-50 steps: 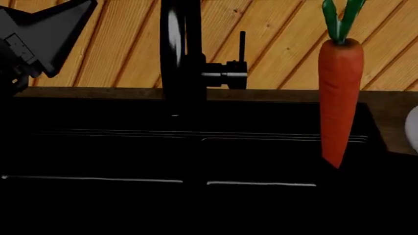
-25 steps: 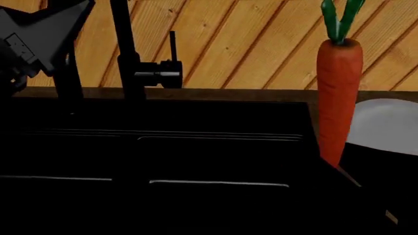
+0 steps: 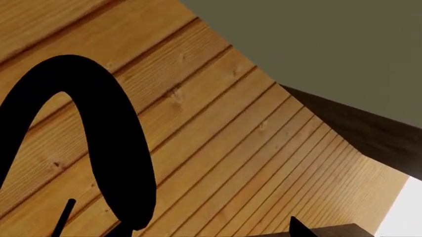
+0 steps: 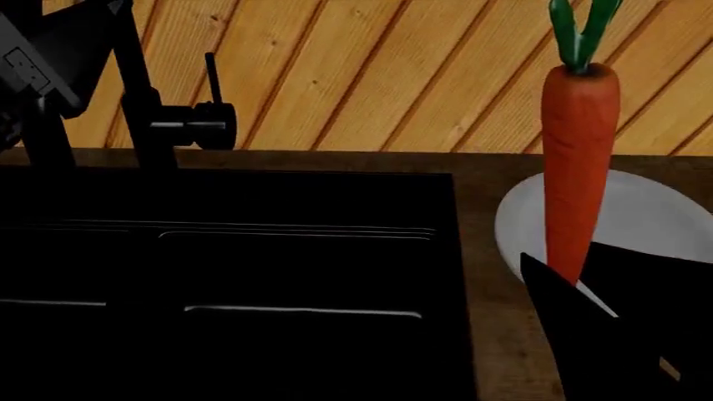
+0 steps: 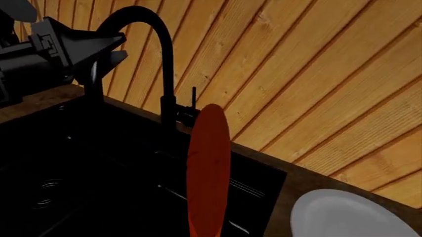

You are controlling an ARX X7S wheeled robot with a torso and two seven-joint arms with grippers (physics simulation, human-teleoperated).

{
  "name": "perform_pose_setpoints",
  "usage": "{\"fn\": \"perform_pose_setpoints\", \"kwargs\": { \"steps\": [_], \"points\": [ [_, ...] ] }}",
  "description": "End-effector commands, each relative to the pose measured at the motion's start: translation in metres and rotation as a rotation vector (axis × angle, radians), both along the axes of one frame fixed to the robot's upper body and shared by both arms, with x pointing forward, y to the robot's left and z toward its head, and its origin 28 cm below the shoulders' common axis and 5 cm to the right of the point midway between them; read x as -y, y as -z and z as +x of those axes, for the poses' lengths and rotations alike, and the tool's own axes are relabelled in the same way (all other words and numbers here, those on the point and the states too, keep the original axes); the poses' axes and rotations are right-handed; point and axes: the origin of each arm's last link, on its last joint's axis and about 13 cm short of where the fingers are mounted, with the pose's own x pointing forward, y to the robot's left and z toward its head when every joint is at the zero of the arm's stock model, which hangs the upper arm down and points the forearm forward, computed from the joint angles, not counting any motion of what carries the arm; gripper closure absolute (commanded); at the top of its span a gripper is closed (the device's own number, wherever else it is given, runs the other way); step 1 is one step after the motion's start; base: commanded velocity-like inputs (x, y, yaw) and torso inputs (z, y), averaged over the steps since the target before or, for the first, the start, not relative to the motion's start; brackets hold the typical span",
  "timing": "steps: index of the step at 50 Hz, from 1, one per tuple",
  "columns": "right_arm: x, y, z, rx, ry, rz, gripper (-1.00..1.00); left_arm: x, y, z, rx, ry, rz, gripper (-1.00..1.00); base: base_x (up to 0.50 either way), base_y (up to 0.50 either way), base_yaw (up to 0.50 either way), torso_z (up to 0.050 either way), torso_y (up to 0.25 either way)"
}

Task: Pick the carrot from the sink and place it on the plate located on the counter

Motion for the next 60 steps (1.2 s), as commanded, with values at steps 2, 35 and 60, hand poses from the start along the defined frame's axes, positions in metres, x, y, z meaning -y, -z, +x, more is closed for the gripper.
{"fn": "perform_pose_setpoints", "kwargs": {
  "steps": [2, 35, 60],
  "points": [
    [0.004, -0.001, 0.001, -0.008, -0.005, -0.019, 1.0, 0.015, -0.012, -0.013, 0.015, 0.276, -0.075, -1.0, 0.0, 0.0, 0.0, 0.0, 0.0],
    [0.025, -0.011, -0.028, -0.347, 0.044, -0.15, 1.0, 0.013, -0.013, -0.012, 0.002, 0.303, -0.094, -1.0, 0.0, 0.0, 0.0, 0.0, 0.0],
    [0.039, -0.012, -0.031, -0.574, 0.247, -0.221, 1.0, 0.018, -0.012, -0.016, 0.007, 0.325, -0.074, -1.0, -0.01, 0.0, 0.0, 0.0, 0.001]
  ]
}}
